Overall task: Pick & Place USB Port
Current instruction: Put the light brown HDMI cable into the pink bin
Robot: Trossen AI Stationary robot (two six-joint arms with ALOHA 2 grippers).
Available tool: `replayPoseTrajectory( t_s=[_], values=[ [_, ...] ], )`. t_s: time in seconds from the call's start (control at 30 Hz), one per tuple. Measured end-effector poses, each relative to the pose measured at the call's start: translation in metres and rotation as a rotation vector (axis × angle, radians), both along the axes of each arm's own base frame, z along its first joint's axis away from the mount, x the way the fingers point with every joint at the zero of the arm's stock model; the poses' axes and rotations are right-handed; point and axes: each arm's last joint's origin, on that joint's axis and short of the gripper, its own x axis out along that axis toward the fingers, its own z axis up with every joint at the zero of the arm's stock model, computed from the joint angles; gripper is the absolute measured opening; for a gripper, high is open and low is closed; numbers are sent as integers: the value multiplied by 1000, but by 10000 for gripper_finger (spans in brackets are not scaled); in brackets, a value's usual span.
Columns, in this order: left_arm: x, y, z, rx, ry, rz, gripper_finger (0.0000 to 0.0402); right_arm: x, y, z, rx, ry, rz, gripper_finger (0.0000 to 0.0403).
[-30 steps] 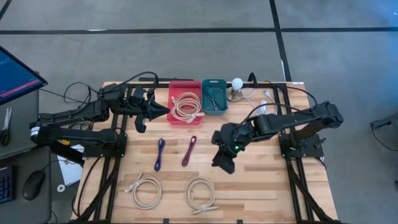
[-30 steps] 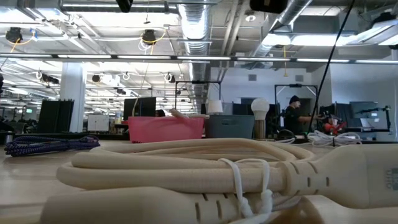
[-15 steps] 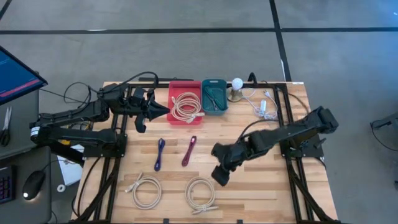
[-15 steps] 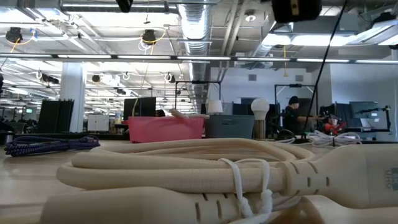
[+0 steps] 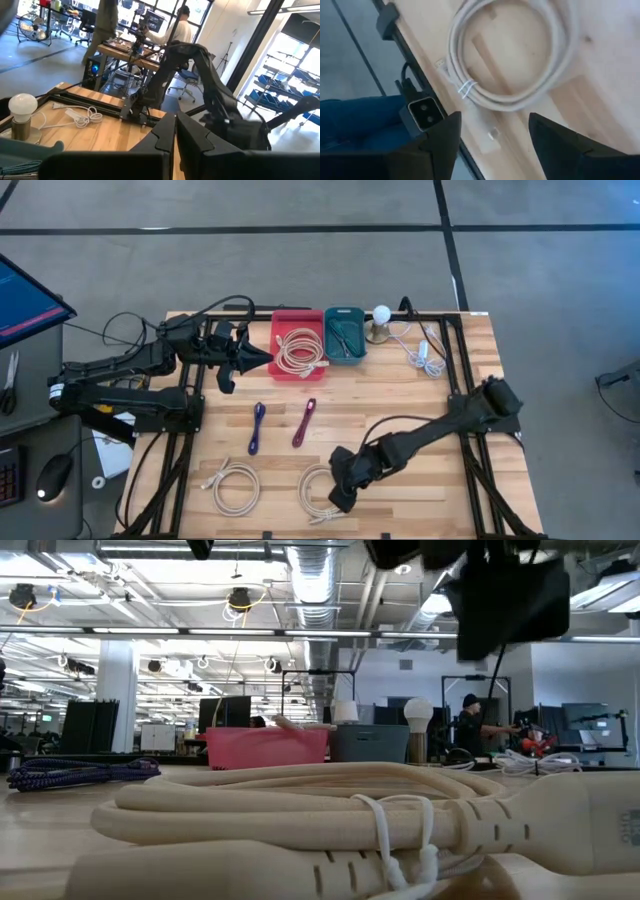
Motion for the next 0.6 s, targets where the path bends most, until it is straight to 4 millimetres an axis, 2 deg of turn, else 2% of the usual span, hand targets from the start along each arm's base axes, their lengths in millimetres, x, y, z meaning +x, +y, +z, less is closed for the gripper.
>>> replayPoseTrajectory(
  t_s=[0.2, 0.43, 0.6],
  values=[
    [0, 0, 0, 0, 0, 0, 16, 11, 7, -23, 15, 14, -26, 218],
    [0, 0, 0, 0, 0, -1, 16, 18, 5, -45, -43, 40, -63, 211],
    [0, 0, 0, 0, 1, -1, 16, 20, 1, -51, -66, 60, -78, 203]
  ],
)
